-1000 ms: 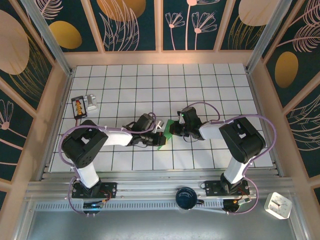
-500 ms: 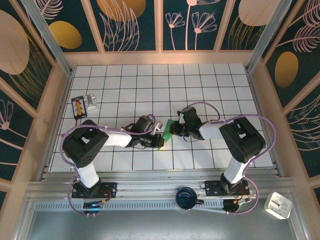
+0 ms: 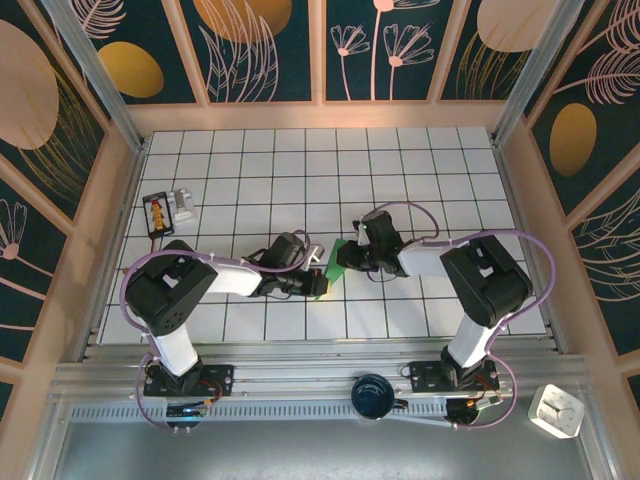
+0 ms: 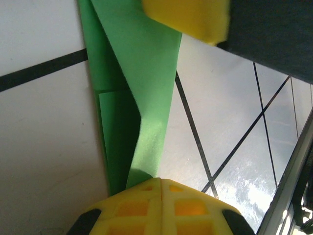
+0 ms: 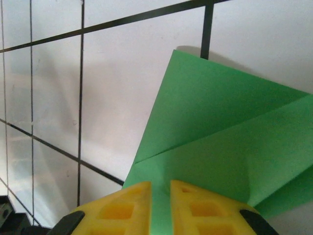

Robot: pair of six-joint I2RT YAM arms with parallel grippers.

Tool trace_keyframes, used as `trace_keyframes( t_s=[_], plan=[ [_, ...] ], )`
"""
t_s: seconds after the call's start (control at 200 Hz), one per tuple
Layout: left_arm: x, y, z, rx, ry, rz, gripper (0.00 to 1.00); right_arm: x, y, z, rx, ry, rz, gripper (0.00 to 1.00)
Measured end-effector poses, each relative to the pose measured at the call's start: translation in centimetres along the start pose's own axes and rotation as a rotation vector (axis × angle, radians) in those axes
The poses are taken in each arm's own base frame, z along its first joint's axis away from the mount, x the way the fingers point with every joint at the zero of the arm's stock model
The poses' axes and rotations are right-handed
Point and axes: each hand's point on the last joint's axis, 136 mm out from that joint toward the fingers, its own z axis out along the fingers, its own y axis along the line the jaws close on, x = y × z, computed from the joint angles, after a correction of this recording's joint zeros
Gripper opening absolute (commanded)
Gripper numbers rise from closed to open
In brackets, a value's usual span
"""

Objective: Fold a paper plane with a square sheet of paper (pick it up from the middle)
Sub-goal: Fold the wing for the fifth time at the center of the table.

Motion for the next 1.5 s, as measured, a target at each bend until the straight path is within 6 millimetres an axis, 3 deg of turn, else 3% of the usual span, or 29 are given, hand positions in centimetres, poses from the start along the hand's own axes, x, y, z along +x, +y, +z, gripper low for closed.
trace_keyframes(
  t_s=[0.16,0.28,0.49,0.59,1.501],
  plan=[
    [0.0,0.0,0.0,0.011,-0.010,-0.015,0.00,-1.1,2.4,-2.3,-0.068,-0.047,-0.020,0.19],
    [-0.1,0.0,0.0,0.013,-0.013,-0.017,0.00,-0.7,3.7,-3.4,-0.115,-0.066,-0.025,0.15],
    [0.0,0.0,0.0,0.015,-0.016,-0.016,0.00,3.7,3.3,-2.4,-0.118,0.013,0.027,0.07],
    [0.0,0.0,0.0,0.016,-0.017,-0.015,0.00,4.6,3.3,-2.1,-0.126,0.026,0.052,0.06],
    [0.0,0.0,0.0,0.017,-0.014,-0.010,0.00,5.2,2.7,0.5,-0.123,0.043,0.134,0.05]
  ],
)
